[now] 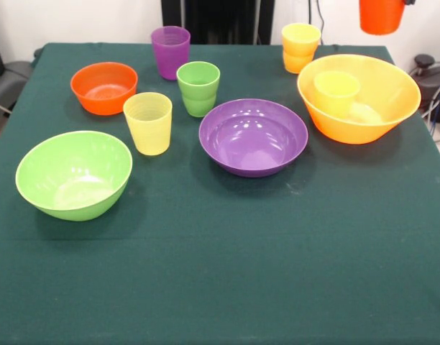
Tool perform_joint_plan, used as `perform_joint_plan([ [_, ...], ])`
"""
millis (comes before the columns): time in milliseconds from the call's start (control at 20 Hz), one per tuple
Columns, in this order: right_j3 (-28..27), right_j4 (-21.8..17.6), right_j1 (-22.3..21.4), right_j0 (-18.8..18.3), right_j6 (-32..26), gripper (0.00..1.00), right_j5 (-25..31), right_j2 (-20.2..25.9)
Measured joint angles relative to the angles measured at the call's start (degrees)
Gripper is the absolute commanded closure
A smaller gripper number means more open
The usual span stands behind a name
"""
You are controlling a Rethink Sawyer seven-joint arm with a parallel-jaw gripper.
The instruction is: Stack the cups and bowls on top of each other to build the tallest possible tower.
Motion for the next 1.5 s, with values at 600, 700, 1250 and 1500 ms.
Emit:
perform_joint_plan([
  [600, 0.0, 0.0, 2.1, -0.2, 0.0, 1.00, -4.2, 1.4],
  [700, 0.0, 0.0, 3.3, -0.3, 0.0, 1.00, -6.0, 2.0],
  [1250, 0.1, 0.0, 6.2, -1.0, 0.0, 1.00, -9.6, 3.1],
  [1500, 0.1, 0.0, 6.8, -1.0, 0.0, 1.00, -9.6, 3.1],
])
